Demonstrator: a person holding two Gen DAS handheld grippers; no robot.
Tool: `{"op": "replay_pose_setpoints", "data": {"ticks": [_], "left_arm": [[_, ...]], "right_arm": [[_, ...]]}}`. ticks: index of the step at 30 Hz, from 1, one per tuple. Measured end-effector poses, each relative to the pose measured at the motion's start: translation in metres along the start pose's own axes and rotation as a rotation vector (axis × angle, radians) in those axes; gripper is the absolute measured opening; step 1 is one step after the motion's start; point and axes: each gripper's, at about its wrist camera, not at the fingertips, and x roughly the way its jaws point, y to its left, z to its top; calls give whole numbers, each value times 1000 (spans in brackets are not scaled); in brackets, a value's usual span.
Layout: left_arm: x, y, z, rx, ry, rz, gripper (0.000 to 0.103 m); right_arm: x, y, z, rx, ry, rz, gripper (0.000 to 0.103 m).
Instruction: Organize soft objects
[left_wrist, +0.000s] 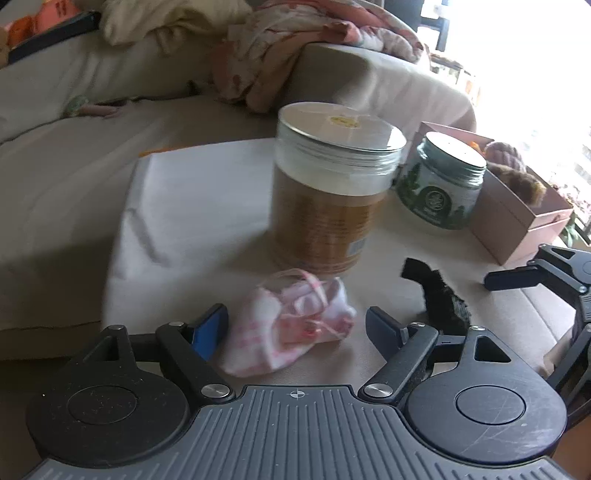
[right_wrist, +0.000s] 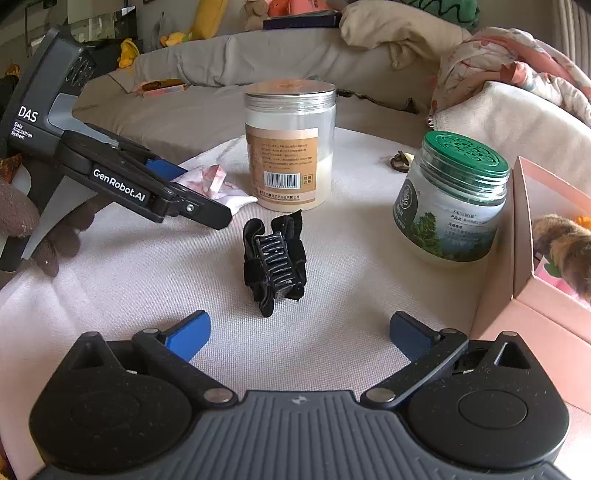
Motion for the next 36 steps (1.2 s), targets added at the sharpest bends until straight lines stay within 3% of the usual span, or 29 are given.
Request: {"op": "replay_pose_setpoints", "data": {"ticks": [3, 5, 7, 8, 10, 11, 12, 13, 14, 15, 18, 21, 24, 27, 29, 31, 34, 36], "left_arm": [[1, -6, -3, 23, 6, 14, 85], [-1, -8, -7, 17, -2, 35, 81], [-2, -12, -9, 25, -10, 74, 71], [-3, -12, -10, 27, -13, 96, 63], [-6, -8, -11, 6, -19, 104, 57], [-7, -6, -11, -10, -20, 102, 50], [-9, -2, -10, -28, -21, 102, 33], [-11, 2, -10, -53, -18, 97, 23], [-12, 6, -10, -76, -13, 86, 20], [-14, 10, -10, -100, -11, 72, 20], [-23, 19, -11, -161, -6, 61, 20], [-46, 24, -2, -189, -47, 67, 20], [-90, 23, 34, -166, -165, 74, 20], [-129, 11, 93, -96, -314, 101, 20], [-139, -4, 134, -73, -388, 47, 21], [-133, -25, 172, -63, -417, -56, 22], [-96, -66, 216, -60, -390, -241, 23], [-59, -97, 234, -67, -325, -359, 23]], "right_arm": [[0, -1, 1, -9, 4, 4, 102], [-1, 0, 3, -21, 1, 16, 86], [-2, 3, 7, -34, -15, 9, 77], [-3, 5, 10, -46, -23, 6, 74], [-2, 10, 16, -63, -42, 6, 74], [-2, 11, 18, -68, -47, 6, 74], [0, 12, 21, -67, -47, 4, 72], [3, 11, 24, -61, -43, 3, 69], [6, 10, 27, -47, -29, 9, 67], [9, 8, 30, -29, -12, 24, 65], [15, 5, 34, 0, 22, 45, 34], [7, 2, 42, -9, 20, 80, 33], [-30, -11, 61, -9, -92, 90, 32], [-86, -42, 94, 6, -255, 69, 32], [-117, -68, 112, 25, -330, -4, 33], [-143, -100, 121, 66, -385, -85, 33], [-168, -143, 114, 135, -407, -219, 33], [-177, -165, 99, 153, -386, -277, 33]]}}
